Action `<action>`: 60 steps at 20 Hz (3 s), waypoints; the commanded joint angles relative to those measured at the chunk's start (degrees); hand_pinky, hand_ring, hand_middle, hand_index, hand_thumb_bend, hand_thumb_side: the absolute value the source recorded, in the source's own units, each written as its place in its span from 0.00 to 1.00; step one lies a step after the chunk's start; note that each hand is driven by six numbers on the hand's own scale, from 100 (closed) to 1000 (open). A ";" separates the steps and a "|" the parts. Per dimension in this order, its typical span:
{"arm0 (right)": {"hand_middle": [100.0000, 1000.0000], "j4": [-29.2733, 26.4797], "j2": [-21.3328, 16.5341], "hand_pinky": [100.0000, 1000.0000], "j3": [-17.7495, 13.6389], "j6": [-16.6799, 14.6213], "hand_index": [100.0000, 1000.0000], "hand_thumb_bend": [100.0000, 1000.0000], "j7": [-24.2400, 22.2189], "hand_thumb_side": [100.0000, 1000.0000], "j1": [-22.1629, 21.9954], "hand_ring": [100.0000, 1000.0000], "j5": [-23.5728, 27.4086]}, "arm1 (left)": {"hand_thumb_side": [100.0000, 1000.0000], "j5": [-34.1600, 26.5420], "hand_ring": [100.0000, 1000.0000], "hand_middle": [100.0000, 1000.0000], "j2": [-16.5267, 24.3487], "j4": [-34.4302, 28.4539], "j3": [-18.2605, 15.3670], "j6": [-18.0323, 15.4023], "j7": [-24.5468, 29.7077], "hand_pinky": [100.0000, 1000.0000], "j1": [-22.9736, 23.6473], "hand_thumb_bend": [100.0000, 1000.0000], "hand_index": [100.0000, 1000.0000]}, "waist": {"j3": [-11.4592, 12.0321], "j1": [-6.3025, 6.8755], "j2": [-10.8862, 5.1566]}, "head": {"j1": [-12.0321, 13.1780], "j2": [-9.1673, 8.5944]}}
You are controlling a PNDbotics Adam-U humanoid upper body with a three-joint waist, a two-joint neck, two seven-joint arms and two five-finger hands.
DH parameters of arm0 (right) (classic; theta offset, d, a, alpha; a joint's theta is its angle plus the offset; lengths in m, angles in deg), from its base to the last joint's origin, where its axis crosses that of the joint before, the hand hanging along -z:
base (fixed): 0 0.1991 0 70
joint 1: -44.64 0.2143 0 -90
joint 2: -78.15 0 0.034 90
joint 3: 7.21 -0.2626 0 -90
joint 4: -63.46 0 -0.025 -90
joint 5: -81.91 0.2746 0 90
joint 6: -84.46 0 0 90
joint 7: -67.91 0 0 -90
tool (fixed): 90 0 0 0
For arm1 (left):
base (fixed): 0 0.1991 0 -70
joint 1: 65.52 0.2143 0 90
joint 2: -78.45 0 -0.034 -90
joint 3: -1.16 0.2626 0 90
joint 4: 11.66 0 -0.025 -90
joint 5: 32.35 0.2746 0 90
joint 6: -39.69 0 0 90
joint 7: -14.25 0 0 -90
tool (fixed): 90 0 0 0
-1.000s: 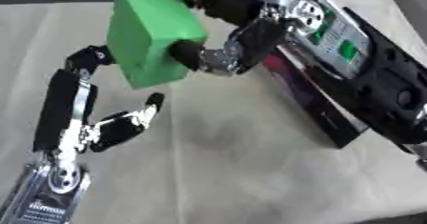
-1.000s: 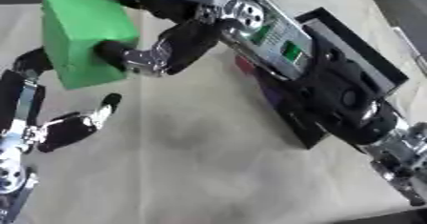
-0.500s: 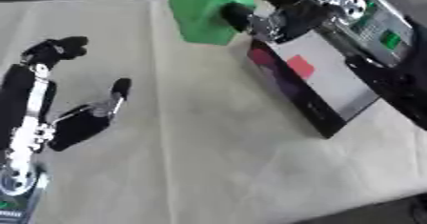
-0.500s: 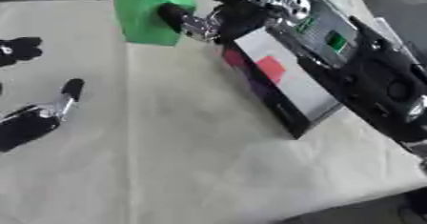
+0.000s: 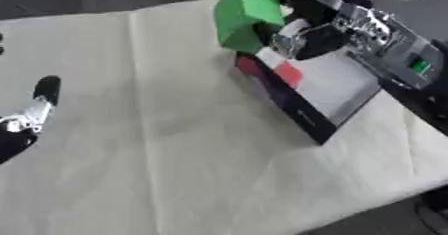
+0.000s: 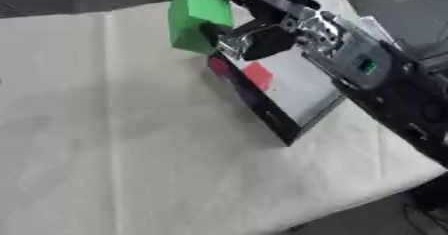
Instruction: Pick up the objects with one hand, pass them to the other hand, and then place them into the box on the other side of the table.
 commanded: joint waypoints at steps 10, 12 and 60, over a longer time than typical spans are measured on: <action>0.48 5.16 -3.10 0.97 -5.91 -3.66 0.63 0.00 9.76 0.07 -6.20 0.71 -8.27 | 0.40 -1.58 0.71 0.62 2.39 -2.61 -1.64 1.13 -3.49 0.82 0.75 0.31 0.78 | -0.95 1.52 -1.91 | -0.85 -3.50; 0.47 6.13 -3.23 0.96 -6.55 -4.24 0.62 0.00 11.23 0.02 -7.35 0.70 -10.13 | 0.41 -1.69 0.71 0.62 2.49 -2.57 -1.67 1.18 -3.55 0.82 0.90 0.31 0.78 | -1.10 1.58 -1.86 | -0.65 -3.35; 1.00 5.19 -2.60 1.00 -9.19 -15.58 1.00 0.00 4.82 0.15 -14.40 1.00 -22.37 | 0.41 -1.57 0.72 0.62 2.47 -1.70 -1.66 0.62 -3.88 0.83 1.95 0.29 0.78 | -1.19 1.61 -2.09 | 0.98 -1.98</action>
